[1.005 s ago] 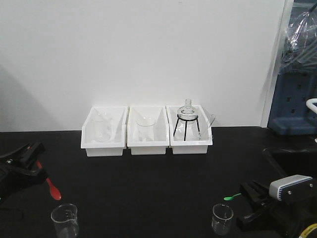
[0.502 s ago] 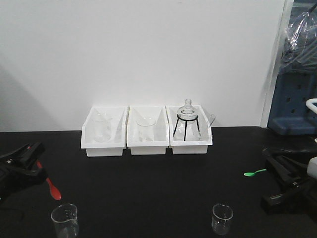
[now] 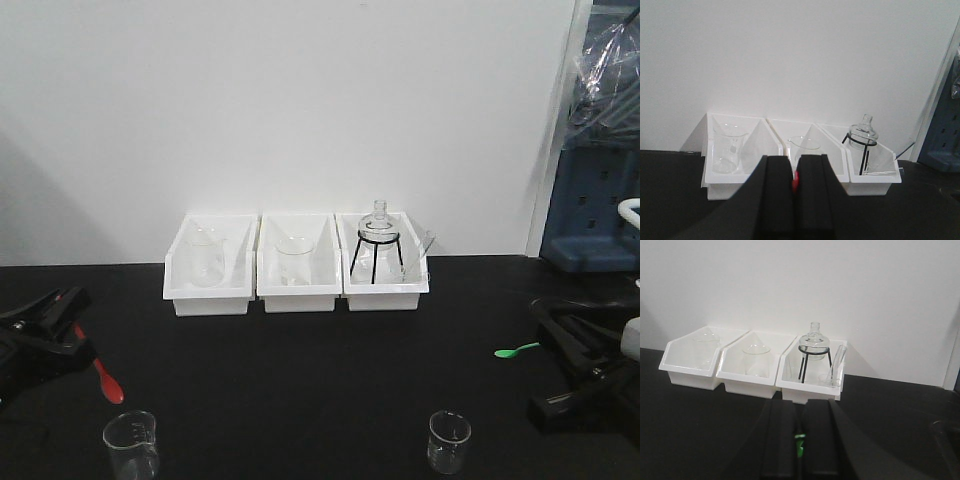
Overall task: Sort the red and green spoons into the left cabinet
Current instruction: 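Hold both spoons raised clear of the beakers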
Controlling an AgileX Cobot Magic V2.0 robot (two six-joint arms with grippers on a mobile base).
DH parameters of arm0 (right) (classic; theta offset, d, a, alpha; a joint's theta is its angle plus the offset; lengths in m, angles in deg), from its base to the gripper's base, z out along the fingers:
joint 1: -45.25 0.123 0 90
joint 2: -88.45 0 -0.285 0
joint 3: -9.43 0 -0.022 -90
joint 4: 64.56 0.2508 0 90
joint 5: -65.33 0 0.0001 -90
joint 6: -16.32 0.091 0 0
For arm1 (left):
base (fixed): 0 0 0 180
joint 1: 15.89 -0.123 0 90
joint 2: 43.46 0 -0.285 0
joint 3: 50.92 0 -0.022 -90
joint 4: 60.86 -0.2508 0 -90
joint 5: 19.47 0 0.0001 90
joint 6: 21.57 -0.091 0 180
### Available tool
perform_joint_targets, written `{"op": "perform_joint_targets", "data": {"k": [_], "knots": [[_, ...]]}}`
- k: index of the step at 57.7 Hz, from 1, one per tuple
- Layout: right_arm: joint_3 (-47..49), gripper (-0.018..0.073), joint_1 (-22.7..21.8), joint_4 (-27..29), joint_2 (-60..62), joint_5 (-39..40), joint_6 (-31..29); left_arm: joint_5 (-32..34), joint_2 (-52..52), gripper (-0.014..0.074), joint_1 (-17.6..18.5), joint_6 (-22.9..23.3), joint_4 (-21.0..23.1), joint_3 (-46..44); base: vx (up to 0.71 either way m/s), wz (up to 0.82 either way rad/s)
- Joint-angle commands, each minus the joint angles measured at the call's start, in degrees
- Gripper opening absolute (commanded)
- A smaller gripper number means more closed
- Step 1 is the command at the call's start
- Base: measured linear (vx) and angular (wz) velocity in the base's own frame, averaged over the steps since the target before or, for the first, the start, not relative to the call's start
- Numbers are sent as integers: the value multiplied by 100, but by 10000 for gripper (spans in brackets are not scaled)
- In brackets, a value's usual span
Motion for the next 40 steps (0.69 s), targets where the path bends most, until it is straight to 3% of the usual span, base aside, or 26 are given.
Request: {"op": "perform_joint_targets", "data": {"k": [1,40], "knots": [[136,-9,-19,47,138,409,-10,457,-200,-6,24,34,98,-137,0,0],[136,-9,-19,47,138,409,-16,457,-200,-6,24,34,98,-137,0,0]]}}
